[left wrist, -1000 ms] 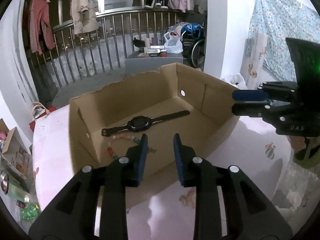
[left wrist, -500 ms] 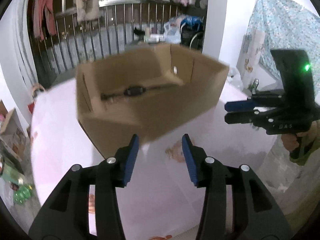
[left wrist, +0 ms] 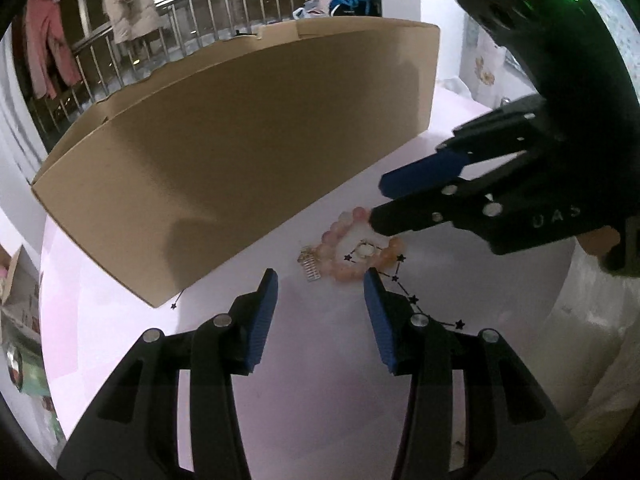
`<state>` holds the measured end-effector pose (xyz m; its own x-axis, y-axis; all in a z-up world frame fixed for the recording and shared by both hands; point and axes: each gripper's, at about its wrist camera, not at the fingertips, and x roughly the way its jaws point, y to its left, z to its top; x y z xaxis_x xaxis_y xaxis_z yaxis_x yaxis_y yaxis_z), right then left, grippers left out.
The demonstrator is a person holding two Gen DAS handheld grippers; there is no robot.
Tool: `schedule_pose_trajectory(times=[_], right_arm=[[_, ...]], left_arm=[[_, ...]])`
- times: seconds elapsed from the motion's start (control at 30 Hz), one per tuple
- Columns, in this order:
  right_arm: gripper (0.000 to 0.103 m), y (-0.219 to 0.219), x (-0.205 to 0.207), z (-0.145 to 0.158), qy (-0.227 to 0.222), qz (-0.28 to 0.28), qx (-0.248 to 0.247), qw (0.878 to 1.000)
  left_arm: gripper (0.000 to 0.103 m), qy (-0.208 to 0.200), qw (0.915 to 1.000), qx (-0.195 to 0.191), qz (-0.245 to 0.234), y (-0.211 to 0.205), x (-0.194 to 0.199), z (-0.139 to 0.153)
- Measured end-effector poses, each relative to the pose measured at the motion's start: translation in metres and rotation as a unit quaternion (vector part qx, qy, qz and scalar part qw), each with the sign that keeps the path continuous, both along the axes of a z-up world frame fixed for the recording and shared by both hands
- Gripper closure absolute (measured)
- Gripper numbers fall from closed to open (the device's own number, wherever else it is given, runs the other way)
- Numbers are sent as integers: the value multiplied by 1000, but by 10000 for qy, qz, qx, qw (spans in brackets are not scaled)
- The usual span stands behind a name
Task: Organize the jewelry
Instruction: 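Withdraw the open left tool from the box toward the pink bracelet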
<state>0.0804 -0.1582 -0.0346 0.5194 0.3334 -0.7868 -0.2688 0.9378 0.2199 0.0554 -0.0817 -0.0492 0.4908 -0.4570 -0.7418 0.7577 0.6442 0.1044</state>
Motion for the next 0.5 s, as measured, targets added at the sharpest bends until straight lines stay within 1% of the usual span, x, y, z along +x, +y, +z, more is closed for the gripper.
schedule_pose_trajectory(times=[0.07, 0.13, 0.2, 0.23, 0.3, 0.37, 0.5], right_arm=[[78, 1, 3, -3, 61, 7, -65, 10000], [81, 2, 5, -5, 106, -3, -102, 9999], [85, 2, 6, -7, 159, -8, -106, 9998], [86, 1, 5, -7, 168, -21, -107, 9998], [92, 1, 6, -7, 204, -8, -71, 9998], [93, 1, 5, -7, 196, 9, -60, 9998], [93, -2, 0, -1, 136, 31, -22, 9999]], left_arm=[[61, -27, 10000, 24, -31, 0, 1, -1], [62, 14, 10000, -30, -41, 2, 1, -1], [70, 43, 10000, -62, -51, 2, 2, 0], [71, 63, 9999, -74, -58, 2, 3, 0], [78, 89, 9999, -113, -81, 2, 2, 1], [82, 125, 9998, -140, -74, 3, 5, 3], [88, 154, 9997, -169, -32, 1, 8, 3]])
